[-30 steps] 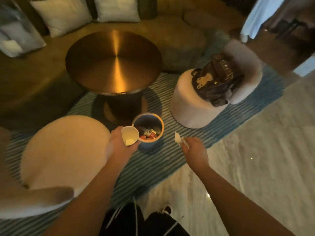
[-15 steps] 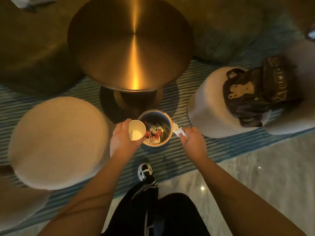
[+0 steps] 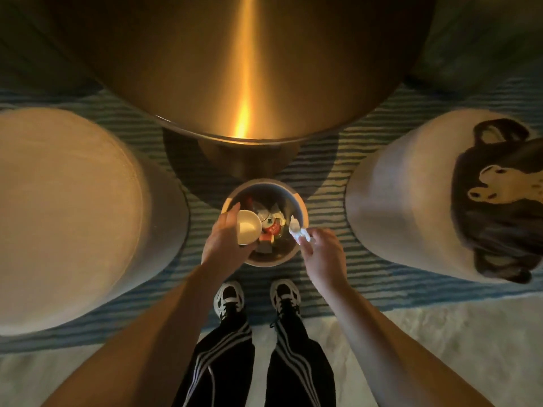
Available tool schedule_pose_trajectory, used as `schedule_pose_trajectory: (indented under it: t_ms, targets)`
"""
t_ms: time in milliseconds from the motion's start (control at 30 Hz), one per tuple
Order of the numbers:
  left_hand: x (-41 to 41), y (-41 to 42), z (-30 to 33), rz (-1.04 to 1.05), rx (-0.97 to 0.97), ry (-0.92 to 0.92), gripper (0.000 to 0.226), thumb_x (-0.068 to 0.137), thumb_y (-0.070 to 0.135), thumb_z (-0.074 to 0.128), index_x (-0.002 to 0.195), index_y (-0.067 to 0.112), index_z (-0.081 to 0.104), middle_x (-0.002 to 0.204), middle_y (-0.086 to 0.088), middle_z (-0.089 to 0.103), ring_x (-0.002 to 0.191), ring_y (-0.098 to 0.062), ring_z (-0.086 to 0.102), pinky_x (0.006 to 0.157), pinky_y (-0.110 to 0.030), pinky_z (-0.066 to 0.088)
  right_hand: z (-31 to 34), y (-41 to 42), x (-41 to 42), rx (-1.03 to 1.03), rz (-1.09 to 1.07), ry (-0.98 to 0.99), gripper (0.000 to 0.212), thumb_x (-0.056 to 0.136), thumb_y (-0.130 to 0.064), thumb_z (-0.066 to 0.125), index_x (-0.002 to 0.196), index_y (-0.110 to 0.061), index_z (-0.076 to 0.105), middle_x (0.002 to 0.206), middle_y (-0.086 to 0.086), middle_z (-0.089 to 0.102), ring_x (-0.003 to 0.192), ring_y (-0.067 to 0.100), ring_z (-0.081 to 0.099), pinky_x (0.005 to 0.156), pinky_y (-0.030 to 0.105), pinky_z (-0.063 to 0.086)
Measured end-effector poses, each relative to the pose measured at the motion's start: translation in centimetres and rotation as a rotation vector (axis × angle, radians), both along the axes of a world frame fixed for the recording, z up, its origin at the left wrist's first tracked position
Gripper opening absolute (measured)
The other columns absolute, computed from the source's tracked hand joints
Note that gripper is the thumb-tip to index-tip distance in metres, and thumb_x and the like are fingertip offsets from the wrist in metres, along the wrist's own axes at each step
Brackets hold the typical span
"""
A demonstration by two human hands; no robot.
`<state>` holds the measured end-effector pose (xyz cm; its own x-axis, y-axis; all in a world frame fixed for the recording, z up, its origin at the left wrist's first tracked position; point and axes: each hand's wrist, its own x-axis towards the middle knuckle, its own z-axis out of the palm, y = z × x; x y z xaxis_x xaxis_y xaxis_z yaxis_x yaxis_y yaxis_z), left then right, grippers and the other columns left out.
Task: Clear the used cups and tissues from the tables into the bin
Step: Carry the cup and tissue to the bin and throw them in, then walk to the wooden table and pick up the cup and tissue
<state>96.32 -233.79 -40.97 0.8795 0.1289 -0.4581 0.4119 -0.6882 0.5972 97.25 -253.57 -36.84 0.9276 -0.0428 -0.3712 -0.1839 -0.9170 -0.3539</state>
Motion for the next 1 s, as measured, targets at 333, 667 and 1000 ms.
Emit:
schedule_pose_trajectory:
  t_ms: [333, 667, 1000]
  targets:
    - [-4.2, 1.2, -2.6, 0.128, 0.070, -0.110, 0.068, 0.077, 0.032, 0.071, 0.136, 0.022, 0.040, 0.138, -0.003, 0.047, 0.129, -0.017, 0.040, 0.107, -0.032, 0.033, -9.9, 2.3, 2.6, 0.096, 0.039, 0.012, 0.035, 0.091, -0.030, 0.060, 0.121, -0.013, 0.057, 0.114, 0.009, 0.063, 0.103, 0.019, 0.060, 0.086, 0.029, 0.051]
    - [-8.0, 1.6, 3.8, 0.185, 0.176, 0.081, 0.078, 0.089, 0.047, 0.053, 0.149, 0.015, 0.017, 0.153, -0.007, 0.025, 0.140, -0.023, 0.024, 0.111, -0.043, 0.027, -6.8, 0.7, 1.5, 0.108, 0.172, 0.170, 0.084, 0.082, -0.043, 0.067, 0.148, -0.023, 0.019, 0.155, 0.006, 0.025, 0.142, 0.023, 0.028, 0.109, 0.038, 0.033]
    - [-11.8, 2.8, 22.3, 0.380, 0.281, -0.072, 0.076, 0.089, 0.048, 0.051, 0.149, 0.013, 0.019, 0.153, -0.010, 0.027, 0.138, -0.028, 0.026, 0.111, -0.047, 0.025, 15.8, 1.3, 0.7, 0.143, 0.528, 0.060, 0.068, 0.091, -0.043, 0.054, 0.148, -0.017, 0.027, 0.154, 0.006, 0.031, 0.142, 0.021, 0.026, 0.116, 0.041, 0.027]
